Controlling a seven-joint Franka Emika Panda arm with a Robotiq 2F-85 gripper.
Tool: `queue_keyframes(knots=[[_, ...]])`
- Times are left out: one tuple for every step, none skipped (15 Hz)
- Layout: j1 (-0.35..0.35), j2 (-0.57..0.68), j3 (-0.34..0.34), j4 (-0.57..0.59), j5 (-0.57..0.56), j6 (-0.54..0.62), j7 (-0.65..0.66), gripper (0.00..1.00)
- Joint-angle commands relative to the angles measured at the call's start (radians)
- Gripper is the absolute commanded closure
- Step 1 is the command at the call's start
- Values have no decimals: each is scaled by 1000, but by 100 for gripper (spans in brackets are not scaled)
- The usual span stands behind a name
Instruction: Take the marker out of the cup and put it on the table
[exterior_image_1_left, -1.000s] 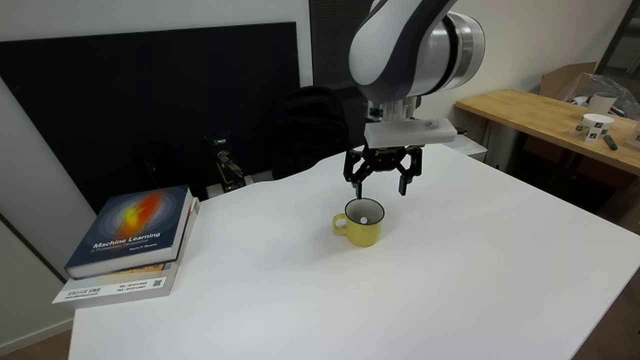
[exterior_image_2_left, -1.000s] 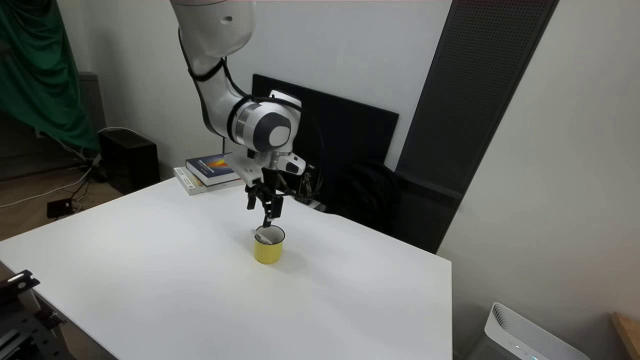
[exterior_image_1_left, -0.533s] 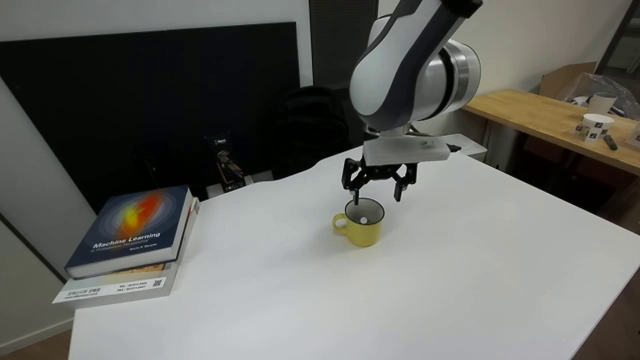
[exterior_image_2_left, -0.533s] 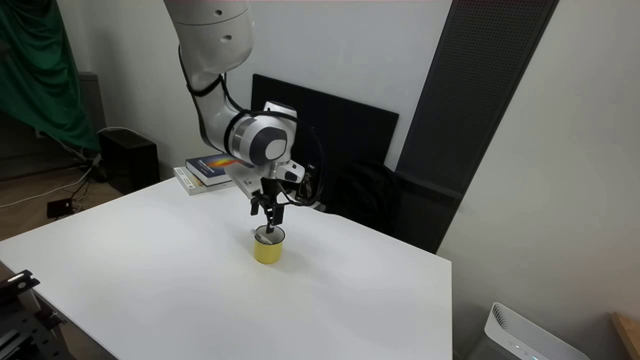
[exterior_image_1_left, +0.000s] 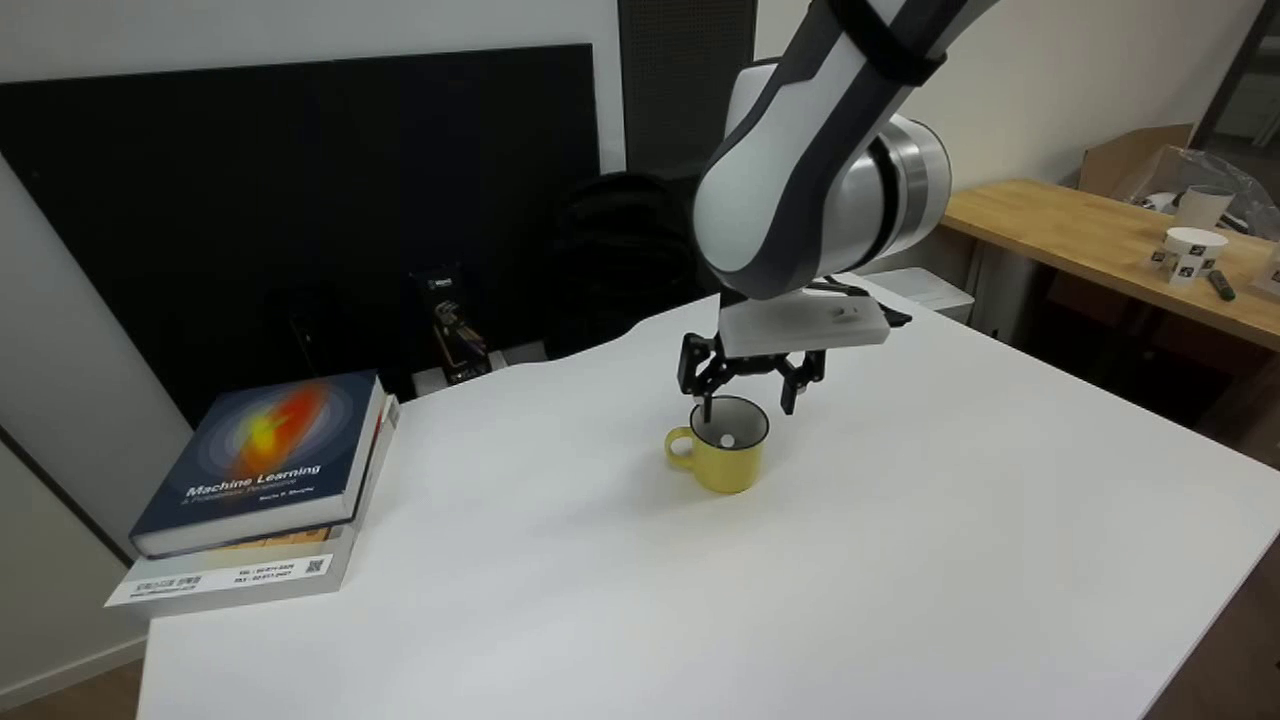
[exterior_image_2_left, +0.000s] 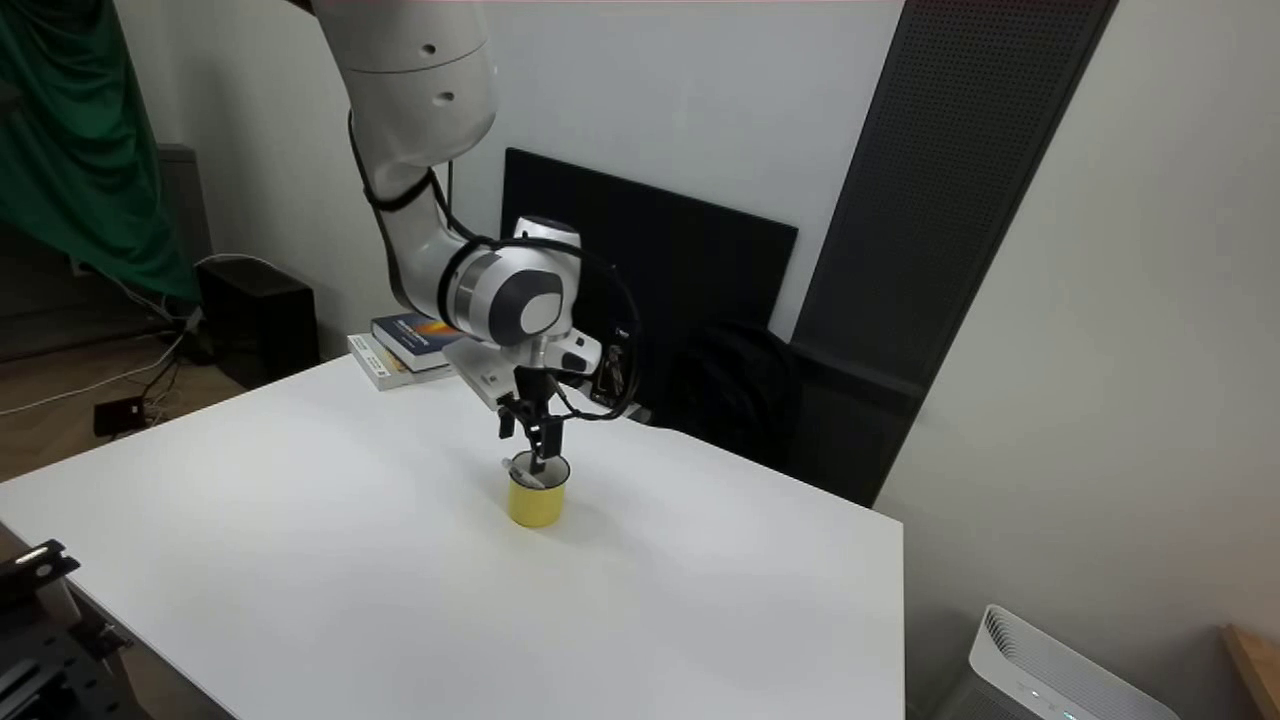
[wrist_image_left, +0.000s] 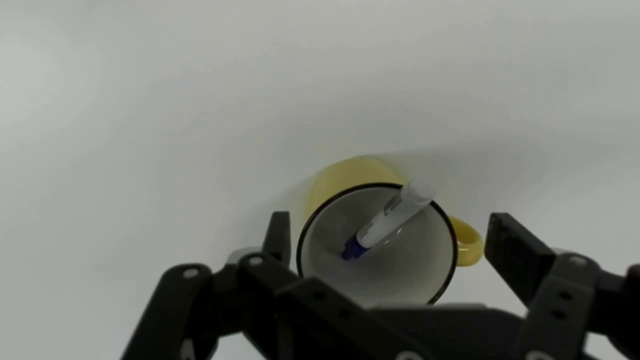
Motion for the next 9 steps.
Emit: queue_keyframes(knots=[[34, 22, -31, 16, -13, 29, 51, 0], [38, 25, -33, 13, -12, 39, 53, 0], [44, 29, -39, 12, -13, 46, 56, 0], [49, 33, -41, 11, -13, 50, 58, 0], [52, 36, -41, 9, -12, 52, 58, 0], [58, 39, -44, 8, -13, 57, 59, 0], [67, 43, -52, 5, -17, 67, 64, 0], [75, 47, -57, 3, -19, 76, 66, 0], [81, 51, -61, 3, -19, 82, 67, 0]])
